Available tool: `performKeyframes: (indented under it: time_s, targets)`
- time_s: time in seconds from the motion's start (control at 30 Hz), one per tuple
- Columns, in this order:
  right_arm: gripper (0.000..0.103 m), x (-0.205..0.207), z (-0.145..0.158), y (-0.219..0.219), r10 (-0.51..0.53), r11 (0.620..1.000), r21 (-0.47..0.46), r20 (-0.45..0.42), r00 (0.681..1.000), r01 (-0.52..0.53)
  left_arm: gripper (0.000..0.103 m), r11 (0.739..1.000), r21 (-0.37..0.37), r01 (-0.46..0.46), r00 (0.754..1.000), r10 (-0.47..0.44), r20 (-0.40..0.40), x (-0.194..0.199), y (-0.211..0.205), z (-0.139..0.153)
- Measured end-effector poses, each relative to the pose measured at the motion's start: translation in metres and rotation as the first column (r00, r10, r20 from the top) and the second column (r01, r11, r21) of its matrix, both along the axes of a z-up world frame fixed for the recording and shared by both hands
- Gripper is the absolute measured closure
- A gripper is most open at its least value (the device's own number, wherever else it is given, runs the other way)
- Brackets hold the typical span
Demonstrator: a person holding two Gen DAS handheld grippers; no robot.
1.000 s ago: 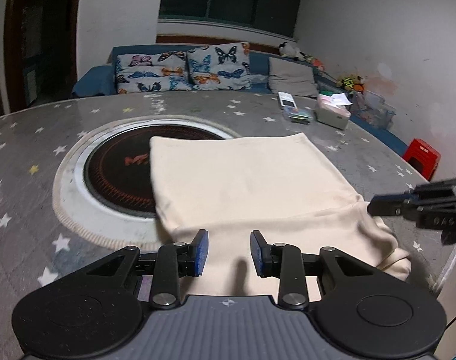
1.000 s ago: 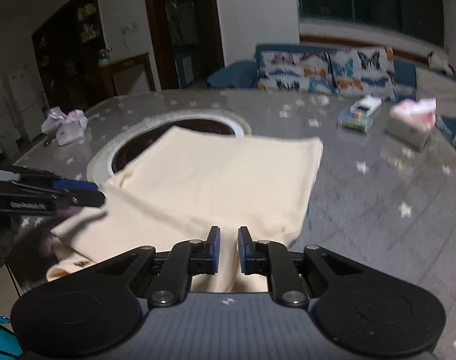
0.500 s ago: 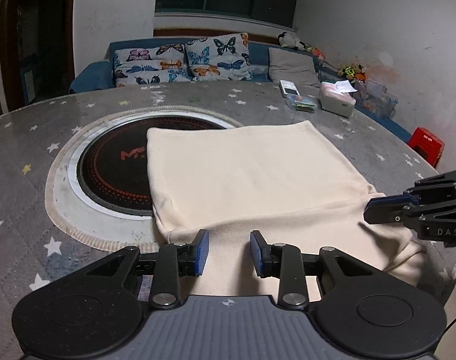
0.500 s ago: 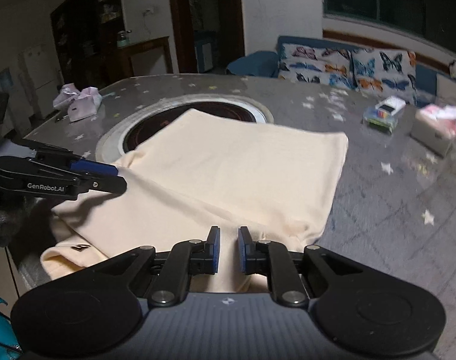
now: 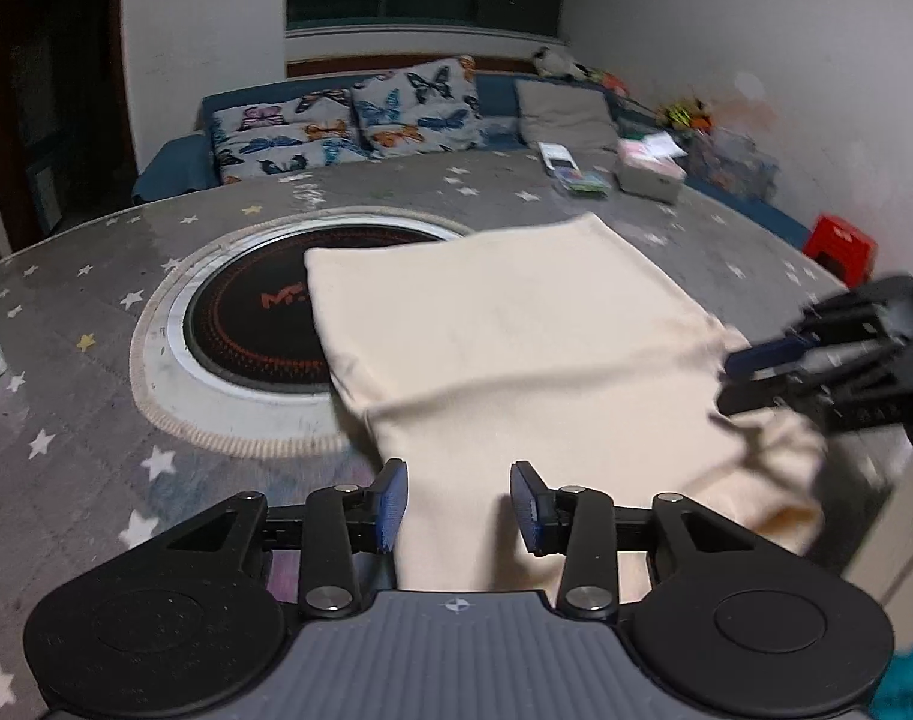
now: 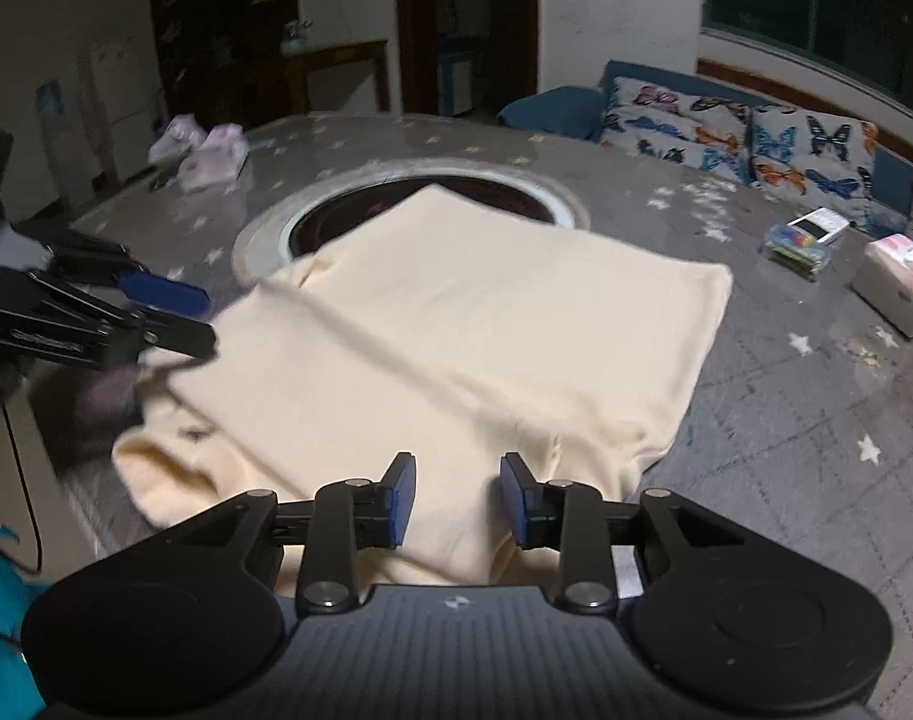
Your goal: Fold clothes
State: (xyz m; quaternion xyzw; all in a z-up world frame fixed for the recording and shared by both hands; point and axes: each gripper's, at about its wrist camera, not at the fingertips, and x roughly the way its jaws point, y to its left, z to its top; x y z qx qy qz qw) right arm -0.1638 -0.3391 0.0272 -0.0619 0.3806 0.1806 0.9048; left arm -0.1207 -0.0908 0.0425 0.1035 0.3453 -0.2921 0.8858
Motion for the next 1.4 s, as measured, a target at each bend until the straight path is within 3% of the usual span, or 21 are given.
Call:
performKeyframes:
  time_s: [0.13, 0.33, 0.57, 0.67, 0.87, 1.0, 1.07, 1.17, 1.33, 1.4]
  targets:
    - [0.072, -0.008, 0.002, 0.003, 0.027, 0.999, -0.034, 0.004, 1.0, -0.027, 0.056, 0.993, 0.081, 0.087, 0.995, -0.091, 0.047, -0.029, 0.005, 0.002]
    - [0.071, -0.019, 0.01, 0.004, 0.057, 0.996, -0.061, 0.005, 0.998, -0.057, 0.053, 0.964, 0.172, 0.205, 0.967, -0.227, 0.116, -0.056, -0.002, -0.005]
    - [0.064, -0.034, 0.017, 0.004, 0.096, 0.99, -0.1, 0.001, 0.995, -0.096, 0.053, 0.925, 0.229, 0.303, 0.912, -0.351, 0.214, -0.073, -0.024, -0.017]
    - [0.064, -0.042, 0.02, 0.003, 0.116, 0.986, -0.121, -0.004, 0.993, -0.116, 0.063, 0.924, 0.231, 0.306, 0.903, -0.358, 0.236, -0.072, -0.031, -0.02]
    - [0.063, -0.059, 0.025, 0.002, 0.155, 0.974, -0.163, -0.017, 0.988, -0.155, 0.09, 0.94, 0.182, 0.289, 0.914, -0.327, 0.24, -0.063, -0.035, -0.015]
    - [0.06, -0.07, 0.025, 0.007, 0.198, 0.96, -0.195, -0.023, 0.98, -0.199, 0.093, 0.96, 0.12, 0.252, 0.939, -0.272, 0.209, -0.048, -0.036, -0.009]
    - [0.045, -0.074, 0.023, 0.013, 0.226, 0.951, -0.215, -0.007, 0.974, -0.222, 0.094, 0.967, 0.092, 0.236, 0.948, -0.25, 0.196, -0.041, -0.036, -0.006]
    - [0.045, -0.075, 0.019, 0.024, 0.26, 0.943, -0.228, 0.045, 0.965, -0.243, 0.094, 0.975, 0.062, 0.213, 0.961, -0.221, 0.168, -0.031, -0.037, -0.005]
    - [0.059, -0.057, 0.006, 0.035, 0.27, 0.95, -0.175, 0.05, 0.962, -0.258, 0.094, 0.977, 0.049, 0.209, 0.966, -0.214, 0.146, -0.024, -0.037, -0.006]
    - [0.078, -0.049, 0.001, 0.036, 0.268, 0.953, -0.153, 0.033, 0.963, -0.26, 0.09, 0.977, 0.048, 0.206, 0.969, -0.21, 0.132, -0.023, -0.034, -0.007]
